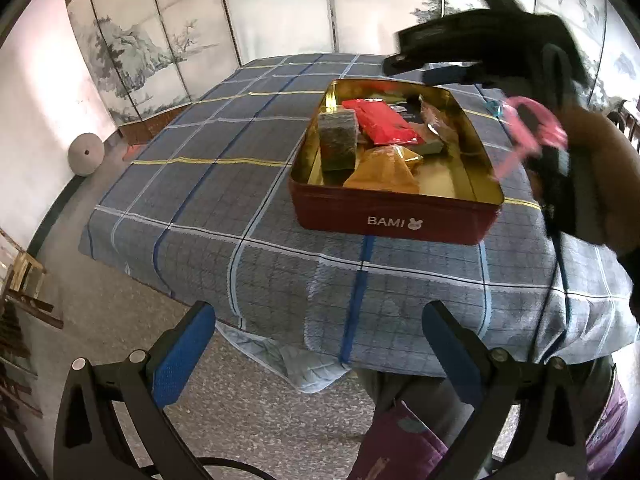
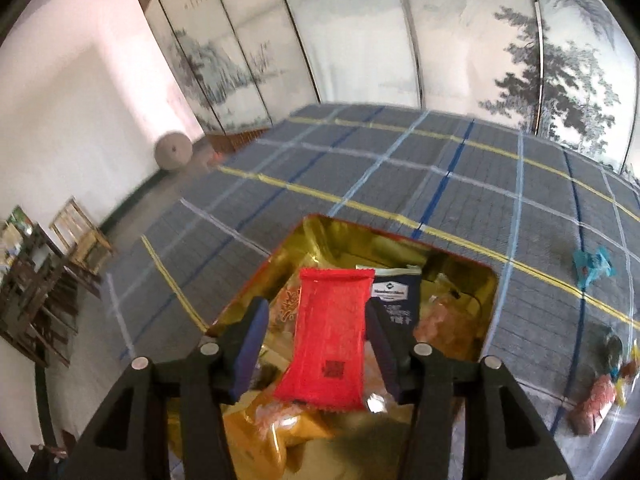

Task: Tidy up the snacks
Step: 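Open the right gripper to drop the red wafer pack into the tin, then move the left gripper to the pink wrapped candy and grasp it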

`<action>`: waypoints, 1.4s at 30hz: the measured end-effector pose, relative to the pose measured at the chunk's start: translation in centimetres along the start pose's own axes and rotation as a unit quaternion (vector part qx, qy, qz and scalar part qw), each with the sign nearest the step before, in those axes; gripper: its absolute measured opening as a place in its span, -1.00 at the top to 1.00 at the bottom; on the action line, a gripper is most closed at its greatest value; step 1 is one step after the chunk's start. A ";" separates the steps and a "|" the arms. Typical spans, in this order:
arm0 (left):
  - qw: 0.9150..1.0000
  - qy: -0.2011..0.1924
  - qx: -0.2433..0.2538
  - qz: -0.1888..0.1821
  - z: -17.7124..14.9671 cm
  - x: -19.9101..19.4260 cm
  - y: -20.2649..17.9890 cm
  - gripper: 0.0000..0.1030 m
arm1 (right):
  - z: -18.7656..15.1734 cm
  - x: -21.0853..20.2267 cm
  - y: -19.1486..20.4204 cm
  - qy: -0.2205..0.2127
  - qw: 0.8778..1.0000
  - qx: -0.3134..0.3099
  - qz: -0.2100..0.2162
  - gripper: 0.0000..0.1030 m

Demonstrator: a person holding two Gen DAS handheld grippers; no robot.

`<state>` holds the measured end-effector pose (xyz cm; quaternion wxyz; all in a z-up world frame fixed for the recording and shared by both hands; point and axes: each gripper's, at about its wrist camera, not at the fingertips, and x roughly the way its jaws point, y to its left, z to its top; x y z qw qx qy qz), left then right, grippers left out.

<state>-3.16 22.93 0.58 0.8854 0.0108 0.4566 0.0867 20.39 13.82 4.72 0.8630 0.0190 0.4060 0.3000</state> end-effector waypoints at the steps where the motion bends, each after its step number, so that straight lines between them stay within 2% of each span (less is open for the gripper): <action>1: 1.000 0.000 0.002 0.000 0.0 -0.1 -0.2 -0.99 | -0.5 -0.9 -0.5 -0.007 1.000 0.003 0.001 0.00; 6: 1.000 -0.006 0.017 0.000 0.1 -0.8 -1.3 -0.99 | -3.8 -5.5 -3.9 -0.034 0.999 0.007 -0.027 0.00; 11: 0.999 -0.010 0.038 0.000 0.3 -1.4 -3.1 -0.99 | -8.4 -10.0 -9.8 -0.033 0.994 0.021 -0.099 -0.02; 14: 0.998 -0.011 0.054 -0.002 0.5 -1.8 -4.5 -0.99 | -11.0 -12.3 -14.1 -0.021 0.986 0.025 -0.164 -0.02; 16: 0.998 -0.014 0.066 -0.001 0.6 -2.1 -5.4 -0.99 | -12.4 -13.7 -16.7 -0.017 0.980 0.037 -0.192 -0.03; 19: 0.996 -0.016 0.084 -0.005 1.0 -2.4 -7.0 -0.99 | -14.2 -15.7 -20.9 -0.005 0.968 0.057 -0.243 -0.12; 24: 0.992 -0.004 0.122 -0.039 1.7 -2.4 -10.1 -0.99 | -16.4 -18.0 -26.9 0.005 0.951 0.113 -0.287 -0.13; 29: 0.984 0.001 0.154 -0.087 3.1 -2.0 -13.5 -0.99 | -17.8 -19.2 -30.4 0.008 0.939 0.146 -0.310 -0.13; 35: 0.969 0.002 0.200 -0.142 7.0 0.1 -18.3 -0.99 | -18.4 -19.8 -31.9 -0.009 0.943 0.156 -0.293 -0.15; 38: 0.960 0.017 0.207 -0.187 9.8 2.0 -20.7 -0.99 | -18.4 -19.8 -31.4 -0.015 0.949 0.148 -0.279 -0.32; 42: 0.954 0.016 0.227 -0.195 13.8 4.9 -24.2 -0.97 | -18.7 -20.1 -31.7 -0.025 0.949 0.163 -0.267 -0.37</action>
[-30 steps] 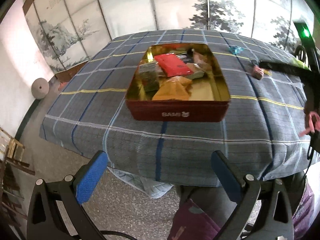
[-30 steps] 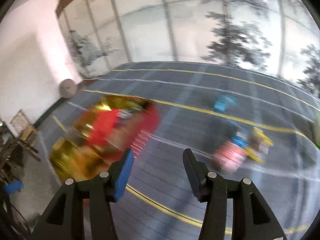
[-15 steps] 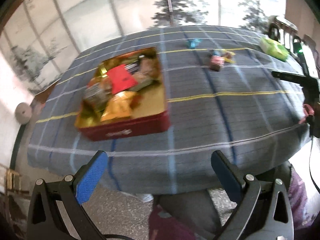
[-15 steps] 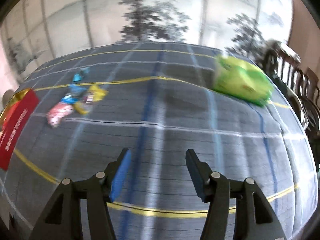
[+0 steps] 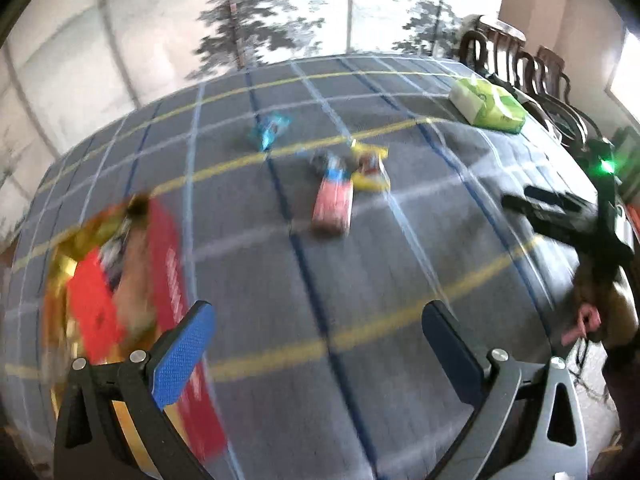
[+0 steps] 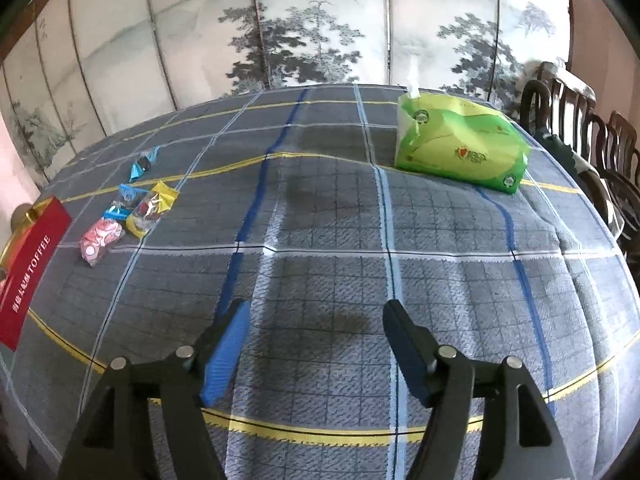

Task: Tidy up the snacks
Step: 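Move the left gripper to the pink wrapped candy and grasp it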

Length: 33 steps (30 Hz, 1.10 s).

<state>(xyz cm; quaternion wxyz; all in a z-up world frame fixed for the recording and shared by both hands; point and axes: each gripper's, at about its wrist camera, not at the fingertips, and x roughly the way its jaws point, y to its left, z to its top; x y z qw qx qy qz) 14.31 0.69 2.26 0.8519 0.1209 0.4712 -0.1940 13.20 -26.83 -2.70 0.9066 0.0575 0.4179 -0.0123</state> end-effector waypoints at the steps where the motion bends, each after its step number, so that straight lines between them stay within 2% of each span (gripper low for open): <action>1: 1.000 0.000 0.008 0.002 1.1 0.9 0.1 -0.95 | 0.0 0.0 -0.2 0.000 1.000 0.006 0.003 -0.37; 4: 1.000 0.008 0.022 0.001 3.8 3.8 0.4 -0.87 | -0.1 -0.1 -0.3 0.001 1.000 0.007 0.008 -0.37; 8: 0.999 0.039 0.022 -0.001 5.7 7.2 1.0 -0.46 | -0.1 0.1 0.0 0.004 1.000 0.003 0.017 -0.37; 11: 0.998 0.056 0.026 -0.002 6.3 8.9 1.2 -0.44 | -0.1 0.0 0.0 0.001 1.000 0.001 0.026 -0.38; 17: 0.996 0.075 0.027 -0.033 7.1 10.8 1.3 -0.44 | -0.2 -0.2 0.0 -0.002 0.999 0.001 0.036 -0.38; 19: 0.995 0.090 0.024 -0.032 7.0 11.8 1.2 -0.40 | -0.1 -0.3 0.0 -0.004 0.999 0.002 0.039 -0.38; 20: 0.996 0.076 0.023 -0.027 6.9 11.6 1.1 -0.20 | -0.1 -0.3 0.0 -0.005 0.999 0.003 0.039 -0.38; 21: 0.997 0.064 0.020 -0.032 6.9 11.3 1.1 0.41 | -0.1 -0.4 -0.1 -0.006 0.999 0.004 0.040 -0.38; 22: 0.998 0.061 0.013 -0.024 6.9 11.0 1.0 0.50 | -0.1 -0.4 -0.2 -0.007 0.999 0.007 0.038 -0.38; 23: 0.998 0.066 0.002 -0.006 6.7 10.9 1.1 0.51 | 0.0 -0.3 -0.3 -0.007 0.999 0.009 0.035 -0.38; 27: 0.995 0.061 -0.075 -0.018 4.5 8.4 1.6 0.51 | 0.1 0.0 -0.2 -0.001 0.999 0.010 0.031 -0.38; 29: 0.992 0.043 -0.107 -0.055 2.3 5.6 1.3 0.51 | 0.1 0.0 -0.2 0.001 1.000 0.008 0.030 -0.38; 33: 0.991 0.023 -0.120 -0.049 -1.4 1.2 0.0 0.51 | 0.1 -0.2 -0.1 -0.004 0.999 0.004 0.035 -0.38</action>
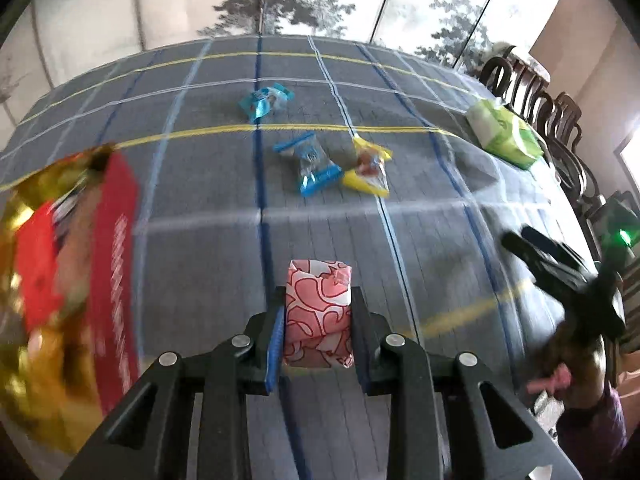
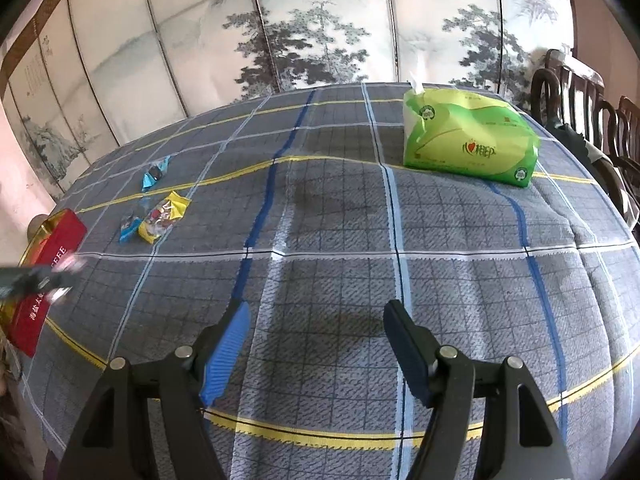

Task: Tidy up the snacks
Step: 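Move the left gripper to the pink wrapped candy and grasp it, then grasp the teal-wrapped candy with the right gripper while the left holds the pink candy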

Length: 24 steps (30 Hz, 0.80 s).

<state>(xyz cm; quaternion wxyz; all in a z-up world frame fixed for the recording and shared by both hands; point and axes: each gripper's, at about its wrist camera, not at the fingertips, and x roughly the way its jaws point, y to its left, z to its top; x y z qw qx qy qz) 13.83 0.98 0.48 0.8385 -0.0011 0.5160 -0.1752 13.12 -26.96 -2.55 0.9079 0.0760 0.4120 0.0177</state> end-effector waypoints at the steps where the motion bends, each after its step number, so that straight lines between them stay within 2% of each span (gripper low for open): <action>1: 1.000 -0.006 0.001 0.000 -0.9 -0.9 -0.1 0.51 | 0.0 0.0 0.1 0.000 1.000 -0.004 0.006 -0.38; 4: 1.000 -0.011 0.001 0.004 -2.9 -3.0 -0.2 0.51 | 0.0 -0.7 1.1 -0.019 0.999 -0.034 0.036 -0.38; 7: 1.000 -0.017 0.001 0.015 -4.3 -5.0 0.3 0.50 | 1.3 -0.9 3.5 -0.007 0.994 -0.070 0.086 -0.38; 11: 0.999 -0.030 -0.016 0.015 -4.9 -7.2 1.8 0.50 | 5.4 -0.9 8.9 -0.011 0.981 -0.116 0.158 -0.38; 14: 0.999 -0.039 -0.032 0.015 -5.1 -8.4 2.7 0.50 | 9.4 1.6 12.6 0.009 0.971 -0.132 0.200 -0.38; 18: 0.997 -0.058 -0.040 0.033 -5.0 -9.8 4.1 0.50 | 13.4 6.5 16.3 0.044 0.970 -0.121 0.207 -0.38; 21: 0.996 -0.063 -0.049 0.041 -4.7 -10.2 5.4 0.50 | 15.3 11.2 18.7 0.076 0.974 -0.121 0.174 -0.38; 24: 0.995 -0.067 -0.060 0.041 -4.5 -10.8 6.8 0.50 | 16.5 14.1 19.7 0.087 0.975 -0.113 0.170 -0.38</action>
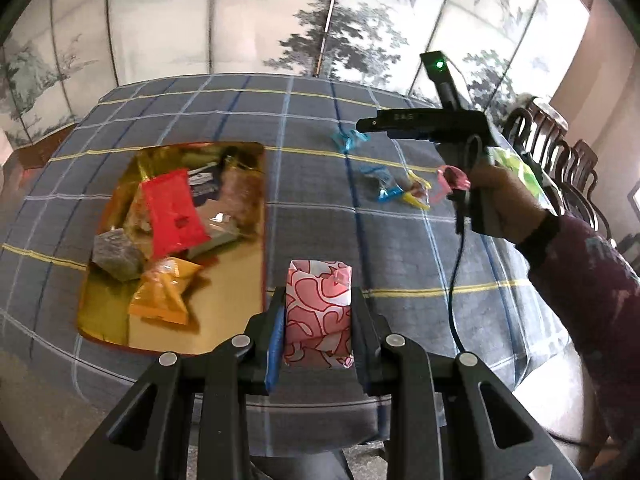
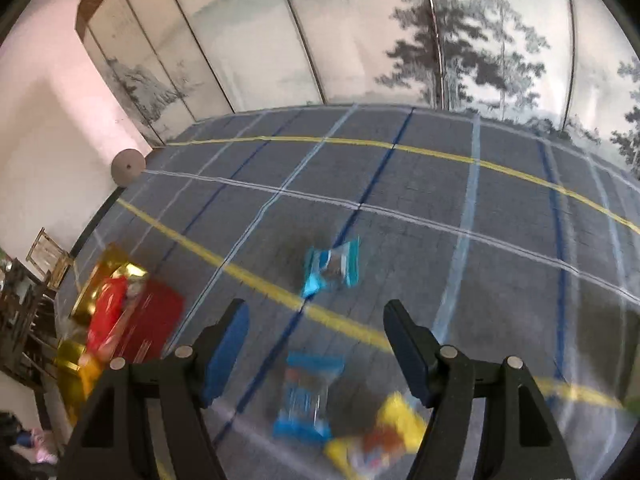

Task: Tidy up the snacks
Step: 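Grasp the teal-wrapped candy with the right gripper while the left holds the pink candy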

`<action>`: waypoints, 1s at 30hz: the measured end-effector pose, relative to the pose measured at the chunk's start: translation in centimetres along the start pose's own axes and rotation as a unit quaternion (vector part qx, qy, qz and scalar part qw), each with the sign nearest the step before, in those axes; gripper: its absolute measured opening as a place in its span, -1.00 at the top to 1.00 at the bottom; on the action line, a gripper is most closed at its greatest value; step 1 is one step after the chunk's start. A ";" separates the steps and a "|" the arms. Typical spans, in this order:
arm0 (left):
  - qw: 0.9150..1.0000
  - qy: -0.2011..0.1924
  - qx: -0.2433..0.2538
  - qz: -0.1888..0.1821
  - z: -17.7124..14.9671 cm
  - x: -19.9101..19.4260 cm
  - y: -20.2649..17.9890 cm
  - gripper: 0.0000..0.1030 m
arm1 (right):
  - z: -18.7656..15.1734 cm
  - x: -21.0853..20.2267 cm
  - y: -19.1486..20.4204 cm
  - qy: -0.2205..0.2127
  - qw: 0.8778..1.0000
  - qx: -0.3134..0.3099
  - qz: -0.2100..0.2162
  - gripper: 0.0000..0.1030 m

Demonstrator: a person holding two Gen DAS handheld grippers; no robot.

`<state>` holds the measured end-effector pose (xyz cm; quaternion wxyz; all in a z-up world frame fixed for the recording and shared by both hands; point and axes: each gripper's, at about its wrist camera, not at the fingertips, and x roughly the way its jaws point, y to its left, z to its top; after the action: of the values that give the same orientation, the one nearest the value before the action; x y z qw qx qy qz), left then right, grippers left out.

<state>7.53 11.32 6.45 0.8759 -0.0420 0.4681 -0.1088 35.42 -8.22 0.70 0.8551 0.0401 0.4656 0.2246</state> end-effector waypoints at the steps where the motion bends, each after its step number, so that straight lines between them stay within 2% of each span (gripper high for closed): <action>1: 1.000 -0.002 -0.002 0.002 0.1 -0.1 0.3 0.50 | 0.7 1.0 -0.1 0.004 1.000 0.000 0.000 -0.38; 4: 1.000 -0.007 -0.005 0.008 0.3 -0.2 1.2 0.50 | 1.6 3.1 0.2 0.021 1.000 -0.004 -0.005 -0.38; 7: 1.000 -0.004 -0.013 0.008 0.5 0.1 1.9 0.50 | 2.2 5.0 0.7 0.037 0.999 -0.019 -0.034 -0.38; 9: 1.000 0.001 -0.019 0.009 0.5 0.5 2.3 0.50 | 2.1 5.8 0.5 0.048 0.998 -0.021 -0.028 -0.37; 10: 1.000 0.004 -0.021 0.010 0.4 0.6 2.4 0.50 | 2.1 6.2 0.7 0.049 0.998 -0.027 -0.036 -0.29; 11: 1.000 0.007 -0.023 0.011 0.4 0.7 2.4 0.50 | 2.0 6.3 0.9 0.042 0.997 -0.040 -0.054 0.23; 12: 1.000 0.011 -0.025 0.012 0.3 0.8 2.5 0.50 | 2.0 6.4 0.9 0.045 0.997 -0.038 -0.050 0.37; 16: 0.999 0.007 -0.033 0.013 -0.1 0.0 2.8 0.50 | 0.7 2.9 1.7 0.015 0.999 -0.033 -0.002 0.38; 18: 0.999 -0.002 -0.030 0.021 -0.3 -0.8 2.8 0.50 | -0.9 -0.4 2.2 -0.012 0.999 -0.023 0.038 0.38; 21: 0.999 -0.008 -0.029 0.026 -0.8 -1.9 2.9 0.50 | -5.3 -6.3 2.8 -0.050 0.997 -0.016 0.058 0.38; 25: 0.999 -0.012 -0.028 0.034 -1.7 -2.8 2.9 0.50 | -13.4 -11.7 2.5 -0.071 0.997 -0.003 0.017 0.38; 28: 0.999 -0.010 -0.034 0.028 -2.3 -3.2 2.9 0.50 | -17.4 -13.0 2.0 -0.063 0.998 0.012 0.005 0.38; 30: 0.999 -0.012 -0.038 0.032 -2.7 -3.6 3.0 0.50 | -19.2 -14.1 2.6 -0.075 0.997 0.002 -0.003 0.38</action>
<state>3.81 15.18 7.32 0.8822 -0.0610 0.4627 -0.0625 12.32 -14.59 1.61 0.8882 0.0571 0.4006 0.2175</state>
